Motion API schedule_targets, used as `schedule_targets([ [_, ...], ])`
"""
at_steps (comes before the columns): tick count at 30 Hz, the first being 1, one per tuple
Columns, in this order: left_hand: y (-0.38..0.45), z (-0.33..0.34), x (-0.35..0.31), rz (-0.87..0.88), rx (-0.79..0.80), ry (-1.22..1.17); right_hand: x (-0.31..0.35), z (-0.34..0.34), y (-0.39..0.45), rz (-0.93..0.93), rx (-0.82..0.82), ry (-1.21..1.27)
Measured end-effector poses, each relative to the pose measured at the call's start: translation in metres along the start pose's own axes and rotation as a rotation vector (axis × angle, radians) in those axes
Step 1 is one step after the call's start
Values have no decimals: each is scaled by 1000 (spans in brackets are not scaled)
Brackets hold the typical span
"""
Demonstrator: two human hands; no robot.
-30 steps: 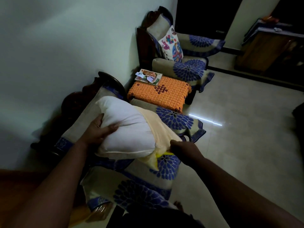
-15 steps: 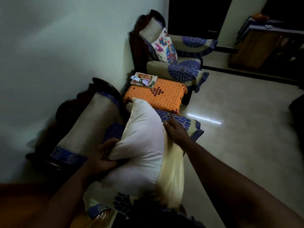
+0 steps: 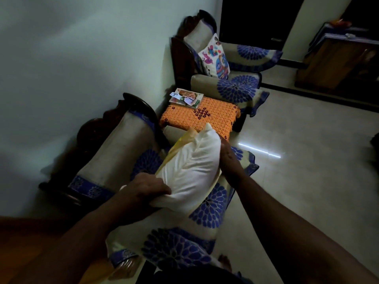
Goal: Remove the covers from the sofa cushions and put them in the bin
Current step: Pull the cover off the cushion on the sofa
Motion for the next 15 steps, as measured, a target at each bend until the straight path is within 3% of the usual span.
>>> schedule_targets([
  [3, -8, 0, 34, -119, 0, 34, 14, -3, 7, -40, -106, -181],
  [5, -15, 1, 67, -329, 16, 142, 15, -11, -2, -60, -284, -214],
  [7, -16, 15, 87, -568, 132, 147, 9, -5, -17, -83, -389, -167],
  [11, 34, 58, 82, -680, 189, 34, 6, 62, -41, -221, -236, -335],
  [15, 39, 61, 90, -597, -21, -15, 12, 50, -47, -309, -188, -357],
])
Point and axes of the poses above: each hand's wrist, its own y-axis towards the middle knuckle, its own z-axis out of the palm, x = y × z, the point moved 10 cm from there along y, towards the middle knuckle, and after that the axes turned 1 degree about x, right-handed, at the moved point
